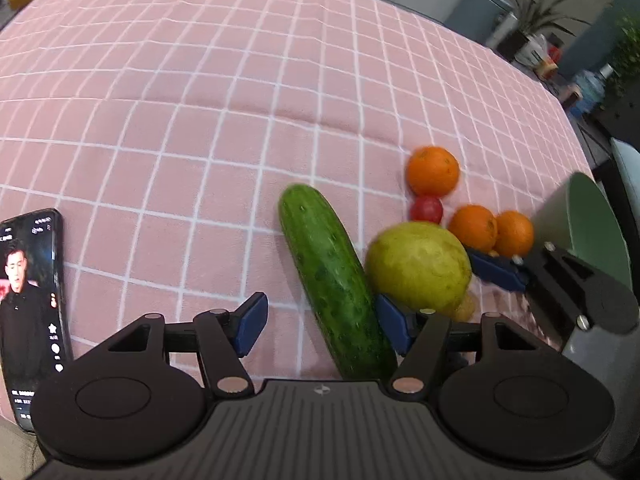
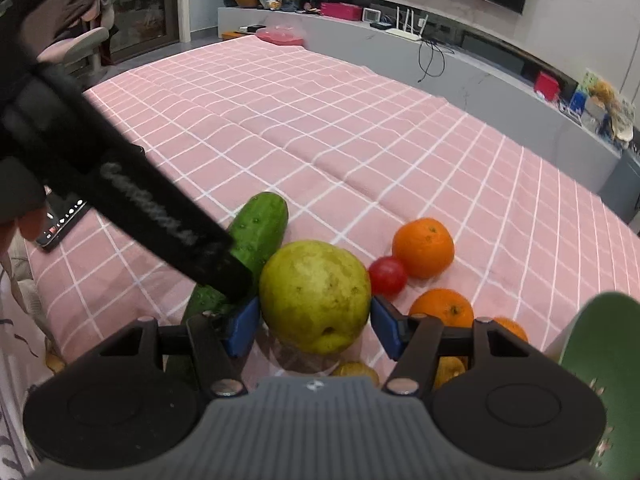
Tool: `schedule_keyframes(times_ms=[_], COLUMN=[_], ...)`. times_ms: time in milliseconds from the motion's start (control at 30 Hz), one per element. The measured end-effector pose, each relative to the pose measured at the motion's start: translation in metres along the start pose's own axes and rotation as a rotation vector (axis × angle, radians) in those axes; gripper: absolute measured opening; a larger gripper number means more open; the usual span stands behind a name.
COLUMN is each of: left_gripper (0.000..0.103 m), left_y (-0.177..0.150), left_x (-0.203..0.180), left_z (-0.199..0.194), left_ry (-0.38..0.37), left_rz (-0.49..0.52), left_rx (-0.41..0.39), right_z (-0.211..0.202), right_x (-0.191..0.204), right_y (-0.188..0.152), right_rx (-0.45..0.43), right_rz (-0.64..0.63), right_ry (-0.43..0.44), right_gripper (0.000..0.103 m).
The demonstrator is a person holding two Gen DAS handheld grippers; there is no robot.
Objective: Organize fruits
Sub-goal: 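Close right tool on the green pear while left tool grasps the cucumber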
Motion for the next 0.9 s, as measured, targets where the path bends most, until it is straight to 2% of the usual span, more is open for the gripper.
schedule_keyframes(times_ms=[100, 267, 400, 533, 667, 767, 900], left_gripper=[0.074, 0.075, 0.081, 0.081, 0.065, 0.048, 0.044], left_y=[0.003, 0.002, 0.003, 0.005, 0.001, -0.002, -0.003], left_x=[0.001, -0.001, -0.001, -0.004, -0.007, -0.015, -0.022], left_z=[0.002, 0.002, 0.006, 0.013, 0.019, 0.02, 0.019], left_ry=[0.004, 0.011, 0.022, 0.03, -0.025, -0.054, -0.038], left_rz=[-0.017, 0.011, 0.003, -0.012, -0.057, -0.06, -0.056], left_rx=[-0.002, -0.008, 0.004, -0.009, -0.004, -0.013, -0.033], right_z=[0.0, 0.004, 0.009, 0.008, 0.005, 0.0, -0.01], right_x=[-0.003, -0.006, -0.006, -0.006, -0.005, -0.008, -0.008], right_y=[0.0, 0.0, -0.002, -0.002, -0.004, -0.007, -0.006], right_rx=[-0.015, -0.018, -0.013, -0.012, -0.002, -0.001, -0.025], right_rz=[0.029, 0.04, 0.033, 0.03, 0.016, 0.041, 0.032], right_ry=[0.012, 0.014, 0.008, 0.003, -0.035, -0.043, -0.067], right_gripper=[0.06, 0.061, 0.062, 0.06, 0.059, 0.059, 0.059])
Point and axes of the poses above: each gripper's, at about its wrist camera, not at the fingertips, and z roughly the way its jaws point, x to its left, y to its top, the point moved 10 cm from there along z, roughly the way its jaws point, and after that the axes turned 14 degrees about -z, right-handed, at the moved point
